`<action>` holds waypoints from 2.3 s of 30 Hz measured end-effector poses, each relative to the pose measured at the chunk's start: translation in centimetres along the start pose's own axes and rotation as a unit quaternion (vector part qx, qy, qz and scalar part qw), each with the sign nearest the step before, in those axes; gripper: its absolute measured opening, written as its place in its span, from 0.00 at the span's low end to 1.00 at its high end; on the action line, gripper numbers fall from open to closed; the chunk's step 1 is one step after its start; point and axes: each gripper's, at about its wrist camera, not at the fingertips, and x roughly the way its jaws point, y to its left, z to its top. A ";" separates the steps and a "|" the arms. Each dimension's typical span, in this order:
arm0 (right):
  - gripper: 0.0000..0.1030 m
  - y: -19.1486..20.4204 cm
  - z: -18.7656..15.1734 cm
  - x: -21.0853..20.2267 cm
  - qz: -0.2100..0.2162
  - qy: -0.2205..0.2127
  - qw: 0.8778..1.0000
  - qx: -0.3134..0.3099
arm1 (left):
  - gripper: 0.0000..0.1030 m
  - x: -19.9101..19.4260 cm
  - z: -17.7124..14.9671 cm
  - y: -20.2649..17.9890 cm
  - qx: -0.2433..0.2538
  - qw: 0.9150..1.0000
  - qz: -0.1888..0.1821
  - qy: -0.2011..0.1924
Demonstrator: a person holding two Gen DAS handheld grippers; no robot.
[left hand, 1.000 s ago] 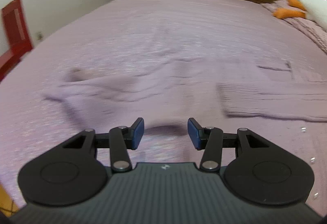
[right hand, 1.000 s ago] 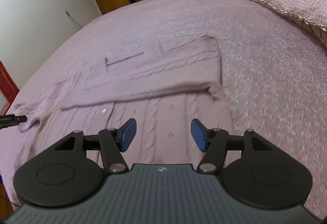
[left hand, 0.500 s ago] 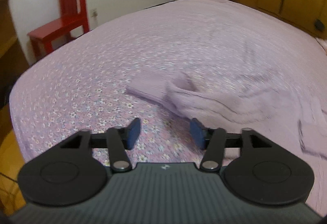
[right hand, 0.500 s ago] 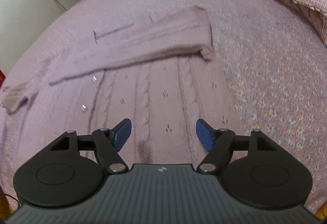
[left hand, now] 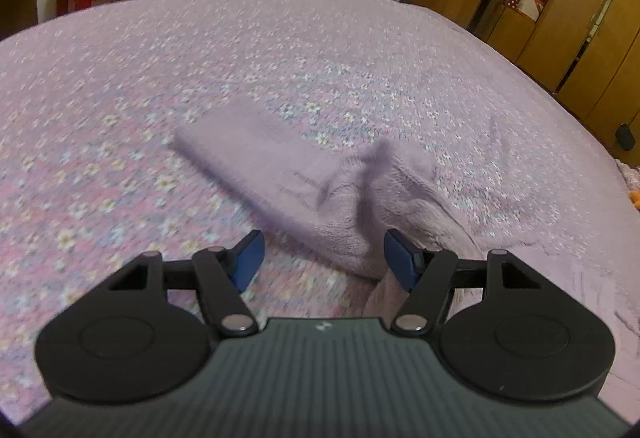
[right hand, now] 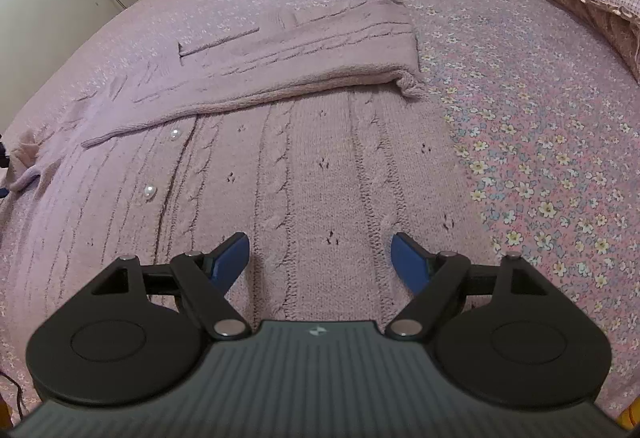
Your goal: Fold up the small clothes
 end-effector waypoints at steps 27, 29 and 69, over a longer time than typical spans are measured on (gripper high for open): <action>0.81 -1.2 0.4 -0.3 0.026 -0.004 0.999 0.036 | 0.09 -12.4 6.4 -3.0 0.091 0.979 -0.024 -0.182; 0.81 -1.4 0.4 -0.4 0.031 -0.005 0.999 0.043 | 0.09 -14.4 6.3 -4.8 0.110 0.973 -0.059 -0.196; 0.81 5.4 12.1 7.7 0.190 0.039 0.978 0.079 | 0.54 -11.1 -11.2 -17.4 0.293 0.938 -0.179 0.034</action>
